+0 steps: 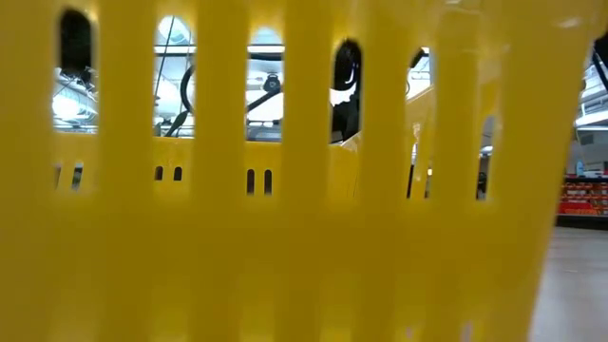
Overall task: Stack baskets on shelf by color
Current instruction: Stack the bottom black bin on the stacked black bins
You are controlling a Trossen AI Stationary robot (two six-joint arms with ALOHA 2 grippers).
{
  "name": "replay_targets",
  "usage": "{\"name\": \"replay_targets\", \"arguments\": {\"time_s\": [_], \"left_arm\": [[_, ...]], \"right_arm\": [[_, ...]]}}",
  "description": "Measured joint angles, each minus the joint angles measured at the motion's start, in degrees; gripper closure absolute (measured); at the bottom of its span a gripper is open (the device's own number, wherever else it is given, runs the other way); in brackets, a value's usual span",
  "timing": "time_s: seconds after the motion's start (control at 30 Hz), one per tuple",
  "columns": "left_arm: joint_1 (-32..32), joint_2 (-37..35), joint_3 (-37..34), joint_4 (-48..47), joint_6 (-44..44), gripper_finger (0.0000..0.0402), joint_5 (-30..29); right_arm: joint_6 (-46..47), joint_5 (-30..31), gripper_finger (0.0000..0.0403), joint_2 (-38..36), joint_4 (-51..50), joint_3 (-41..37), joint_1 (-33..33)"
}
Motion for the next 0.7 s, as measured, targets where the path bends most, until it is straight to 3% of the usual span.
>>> {"name": "replay_targets", "arguments": {"time_s": [0.37, 0.7], "left_arm": [[-0.02, 0.0, 0.0, 0.0, 0.0, 0.0342, 0.0], [0.0, 0.01, 0.0, 0.0, -0.01, 0.0346, 0.0]], "right_arm": [[0.87, 1.67, 0.005, 0.0, 0.39, -0.02, -0.03], [-3.76, 7.69, 0.0035, -0.01, 0.43, -0.02, -2.87]]}}
